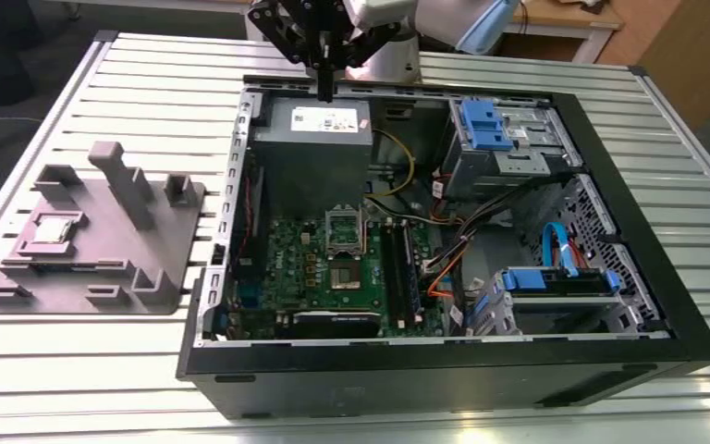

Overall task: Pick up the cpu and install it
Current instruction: 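Reach for the cpu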

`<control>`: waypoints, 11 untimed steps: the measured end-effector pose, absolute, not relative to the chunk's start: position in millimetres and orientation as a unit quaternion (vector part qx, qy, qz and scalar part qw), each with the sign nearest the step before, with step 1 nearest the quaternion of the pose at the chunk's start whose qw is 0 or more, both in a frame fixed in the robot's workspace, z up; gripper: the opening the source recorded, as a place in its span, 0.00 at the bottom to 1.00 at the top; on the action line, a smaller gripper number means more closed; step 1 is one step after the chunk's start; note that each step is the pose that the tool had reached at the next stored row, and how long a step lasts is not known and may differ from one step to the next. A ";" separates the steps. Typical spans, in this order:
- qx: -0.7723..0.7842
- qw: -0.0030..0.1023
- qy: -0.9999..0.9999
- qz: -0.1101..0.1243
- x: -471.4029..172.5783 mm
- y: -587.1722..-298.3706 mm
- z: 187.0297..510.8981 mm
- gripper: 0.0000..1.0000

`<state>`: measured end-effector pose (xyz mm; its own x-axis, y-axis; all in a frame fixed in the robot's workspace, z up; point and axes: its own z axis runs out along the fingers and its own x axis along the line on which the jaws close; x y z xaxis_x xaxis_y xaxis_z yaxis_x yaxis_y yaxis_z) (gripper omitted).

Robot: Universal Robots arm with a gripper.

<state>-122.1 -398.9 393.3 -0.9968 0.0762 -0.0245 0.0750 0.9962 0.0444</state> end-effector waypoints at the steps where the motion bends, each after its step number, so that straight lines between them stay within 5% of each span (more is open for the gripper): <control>1: 0.038 0.013 0.999 0.022 -122.3 -398.9 393.3 0.11; 11: 0.038 0.014 0.999 0.022 -131.4 -398.9 393.3 0.11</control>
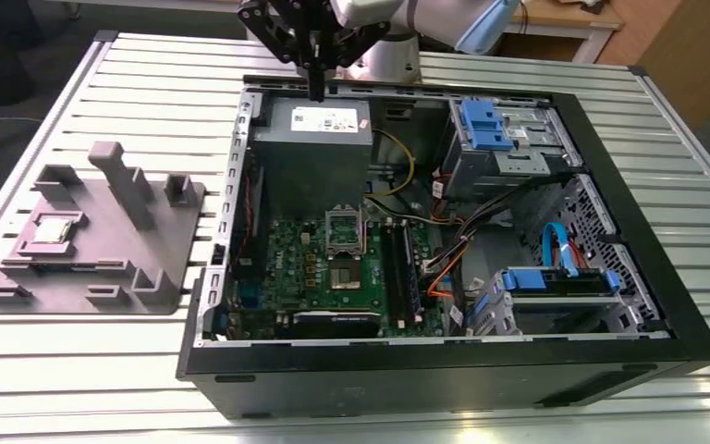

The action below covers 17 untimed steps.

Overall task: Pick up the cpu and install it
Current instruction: 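Reach for the cpu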

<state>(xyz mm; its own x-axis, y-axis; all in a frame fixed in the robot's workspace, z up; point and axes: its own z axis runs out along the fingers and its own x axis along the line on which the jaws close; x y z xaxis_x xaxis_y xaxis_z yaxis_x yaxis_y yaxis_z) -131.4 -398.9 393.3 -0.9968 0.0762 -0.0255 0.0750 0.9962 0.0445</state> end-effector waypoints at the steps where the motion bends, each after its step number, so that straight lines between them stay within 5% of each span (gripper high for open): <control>1: 0.038 0.014 0.999 0.022 -132.7 -398.9 393.3 0.11; 17: 0.038 0.015 0.999 0.022 -142.5 -398.9 393.2 0.11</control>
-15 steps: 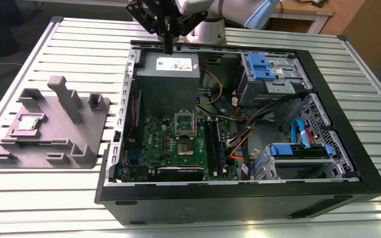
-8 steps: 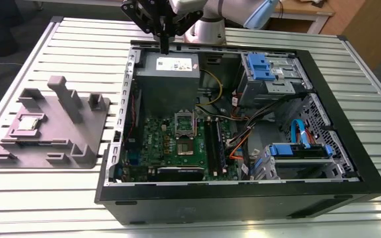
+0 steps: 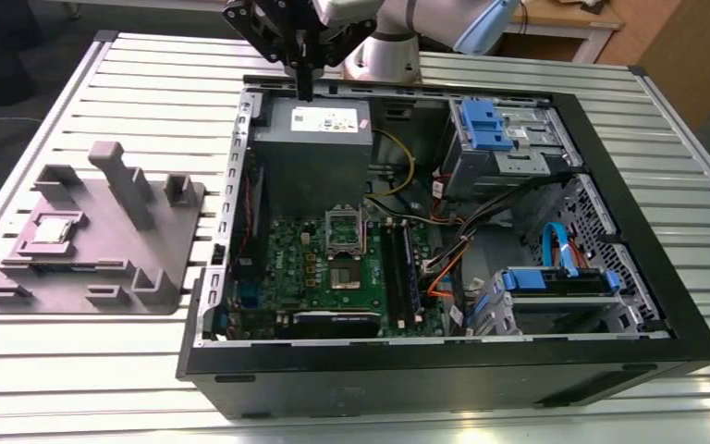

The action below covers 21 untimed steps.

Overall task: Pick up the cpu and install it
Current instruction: 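Reach for the cpu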

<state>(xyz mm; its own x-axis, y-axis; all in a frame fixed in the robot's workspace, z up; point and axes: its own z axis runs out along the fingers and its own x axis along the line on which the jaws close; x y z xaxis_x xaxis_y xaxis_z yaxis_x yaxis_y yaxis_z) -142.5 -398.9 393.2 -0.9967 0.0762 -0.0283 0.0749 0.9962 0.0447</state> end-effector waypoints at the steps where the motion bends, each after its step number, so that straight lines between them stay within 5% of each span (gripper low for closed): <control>1: 0.038 0.015 0.999 0.022 -142.6 -398.9 393.2 0.11; 21: 0.038 0.015 0.999 0.022 -149.4 -398.9 393.2 0.11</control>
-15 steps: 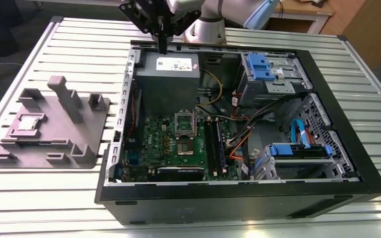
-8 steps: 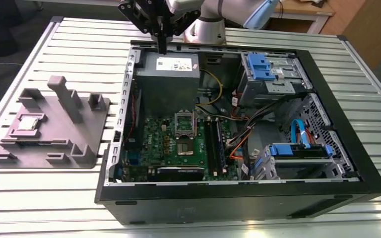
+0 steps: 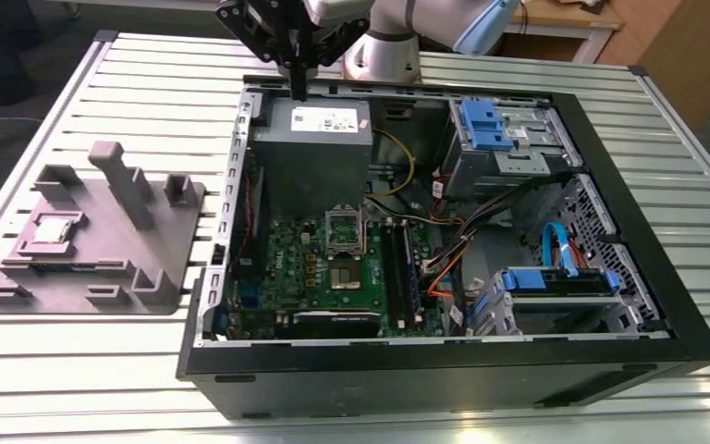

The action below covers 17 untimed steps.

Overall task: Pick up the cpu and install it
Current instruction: 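Reach for the cpu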

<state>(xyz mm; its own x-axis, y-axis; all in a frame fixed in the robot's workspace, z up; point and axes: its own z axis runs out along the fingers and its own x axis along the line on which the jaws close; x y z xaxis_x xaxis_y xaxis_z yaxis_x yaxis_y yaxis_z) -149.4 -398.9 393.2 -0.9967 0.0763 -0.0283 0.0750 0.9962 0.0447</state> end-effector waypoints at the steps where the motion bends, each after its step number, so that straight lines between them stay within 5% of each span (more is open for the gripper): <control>1: 0.038 0.015 0.999 0.022 -150.8 -398.9 393.2 0.11; 17: 0.038 0.017 0.999 0.022 -182.3 -398.9 392.8 0.11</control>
<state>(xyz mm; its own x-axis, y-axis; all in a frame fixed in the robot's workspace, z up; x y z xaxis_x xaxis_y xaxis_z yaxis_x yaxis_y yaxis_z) -182.3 -398.9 392.8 -0.9966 0.0762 -0.0321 0.0747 0.9962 0.0449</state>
